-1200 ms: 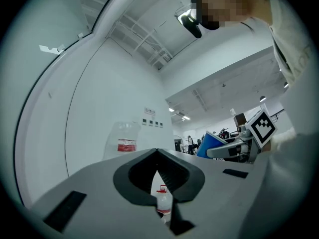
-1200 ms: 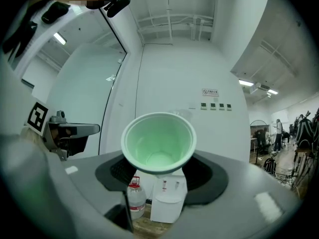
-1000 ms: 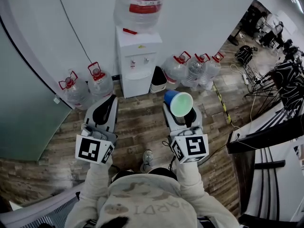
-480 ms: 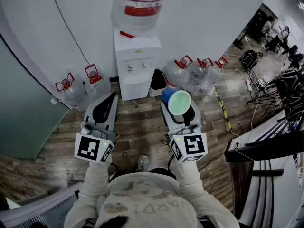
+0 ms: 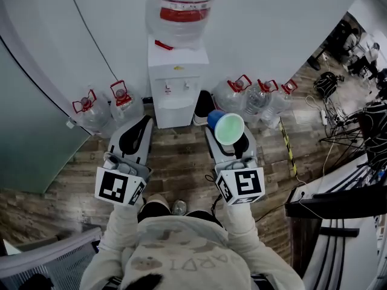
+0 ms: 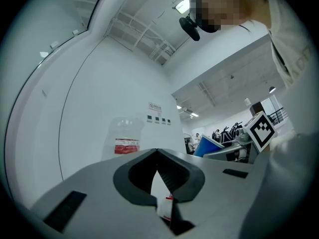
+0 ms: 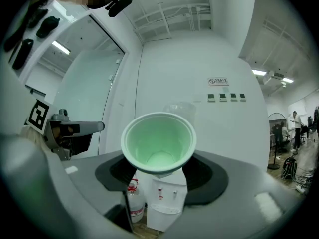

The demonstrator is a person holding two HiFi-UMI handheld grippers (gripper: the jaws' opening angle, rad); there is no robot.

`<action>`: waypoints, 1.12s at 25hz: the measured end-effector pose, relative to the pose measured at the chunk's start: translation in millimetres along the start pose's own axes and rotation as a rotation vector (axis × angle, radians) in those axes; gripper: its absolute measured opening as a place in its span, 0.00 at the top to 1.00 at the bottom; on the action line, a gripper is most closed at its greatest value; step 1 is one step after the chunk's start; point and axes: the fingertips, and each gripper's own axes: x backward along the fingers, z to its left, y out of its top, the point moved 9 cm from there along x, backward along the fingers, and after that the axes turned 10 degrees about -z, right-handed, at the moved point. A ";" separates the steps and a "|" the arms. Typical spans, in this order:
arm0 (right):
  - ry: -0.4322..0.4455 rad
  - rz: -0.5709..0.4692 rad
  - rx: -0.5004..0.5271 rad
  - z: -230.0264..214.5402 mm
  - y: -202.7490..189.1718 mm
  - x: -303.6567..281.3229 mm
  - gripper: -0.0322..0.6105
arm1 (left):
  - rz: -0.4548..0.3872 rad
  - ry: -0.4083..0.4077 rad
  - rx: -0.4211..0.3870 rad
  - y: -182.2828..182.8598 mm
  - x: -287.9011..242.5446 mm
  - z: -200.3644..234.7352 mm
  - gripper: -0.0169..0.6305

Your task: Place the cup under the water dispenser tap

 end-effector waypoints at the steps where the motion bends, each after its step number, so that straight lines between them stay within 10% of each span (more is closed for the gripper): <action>1: 0.003 0.001 -0.003 -2.0 -1.5 -3.3 0.50 | 0.001 0.003 0.001 -1.2 -3.0 1.5 0.97; 28: -0.077 0.032 -0.012 -42.8 -56.7 -214.1 0.50 | 0.008 -0.098 0.045 -71.2 -164.9 164.3 0.97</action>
